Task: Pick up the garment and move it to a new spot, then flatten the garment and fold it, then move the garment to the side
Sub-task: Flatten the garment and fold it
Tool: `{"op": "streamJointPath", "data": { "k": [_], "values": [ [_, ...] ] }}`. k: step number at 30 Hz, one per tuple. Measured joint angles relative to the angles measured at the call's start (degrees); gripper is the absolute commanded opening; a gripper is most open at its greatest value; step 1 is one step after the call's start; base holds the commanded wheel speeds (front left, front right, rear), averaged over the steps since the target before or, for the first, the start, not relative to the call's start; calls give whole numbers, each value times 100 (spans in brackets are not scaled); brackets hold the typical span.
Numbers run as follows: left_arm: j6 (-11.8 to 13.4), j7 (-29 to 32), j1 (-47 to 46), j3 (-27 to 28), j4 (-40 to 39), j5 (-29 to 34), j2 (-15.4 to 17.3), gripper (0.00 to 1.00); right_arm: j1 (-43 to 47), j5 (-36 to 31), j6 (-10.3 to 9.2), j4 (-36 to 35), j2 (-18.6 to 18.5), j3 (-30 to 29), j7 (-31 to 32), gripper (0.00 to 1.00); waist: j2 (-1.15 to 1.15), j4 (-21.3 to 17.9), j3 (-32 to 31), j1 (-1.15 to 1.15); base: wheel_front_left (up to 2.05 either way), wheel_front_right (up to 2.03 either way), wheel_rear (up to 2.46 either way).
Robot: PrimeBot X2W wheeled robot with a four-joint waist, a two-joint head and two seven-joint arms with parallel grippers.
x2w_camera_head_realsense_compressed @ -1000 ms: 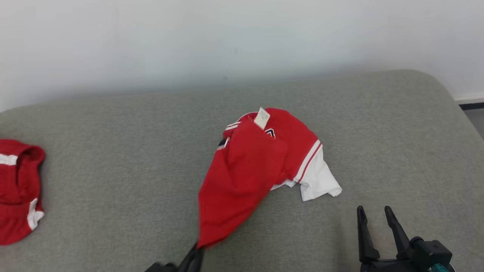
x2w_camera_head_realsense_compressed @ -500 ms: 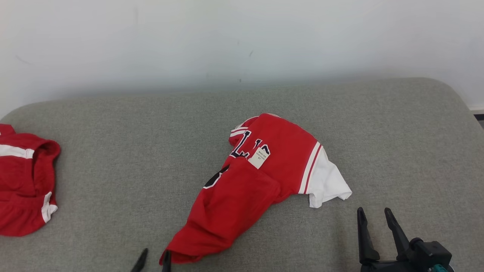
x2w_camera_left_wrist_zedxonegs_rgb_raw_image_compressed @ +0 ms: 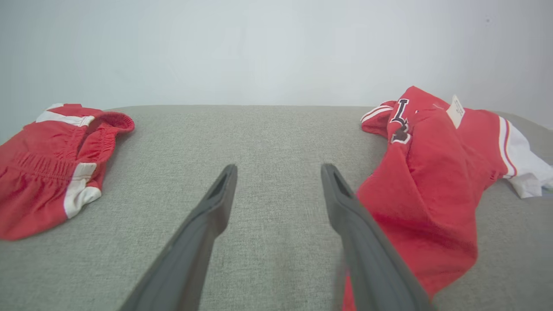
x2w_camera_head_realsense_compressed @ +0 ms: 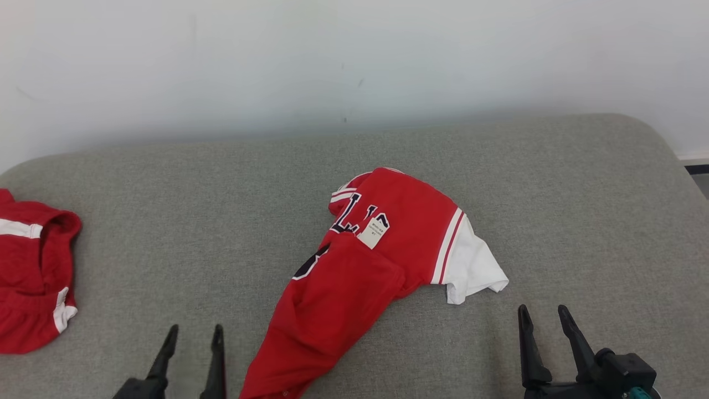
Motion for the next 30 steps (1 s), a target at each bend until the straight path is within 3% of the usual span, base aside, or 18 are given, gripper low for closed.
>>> {"op": "streamJointPath", "data": {
  "k": [8, 16, 25, 29, 30],
  "values": [
    [-379, 107, -1024, -730, 252, 246, -402, 100, -137, 45, 0, -7, 1, 100, 0, 100, 0, -236, 125, 1, 0, 0, 0],
    [-641, 396, -1954, -1514, 1167, 533, -713, 100, -280, 149, 0, -12, -1, 98, -2, 100, 0, -712, 352, 1, 0, 0, 0],
    [-621, 447, -2347, -1824, 2574, 734, -754, 100, -335, 245, 0, -12, -2, 77, -10, 100, 0, -1185, 600, 1, 0, 0, 0],
    [-500, 347, -2526, -1913, 3131, 866, -754, 100, -363, 242, 0, -11, -1, 64, -10, 100, 0, -1251, 655, 1, 0, 0, 0],
    [-475, 325, -2561, -1924, 3279, 892, -753, 74, -367, 232, 0, -9, -1, 58, -10, 100, 0, -1248, 652, 1, 0, 0, 0]
  ]
}}
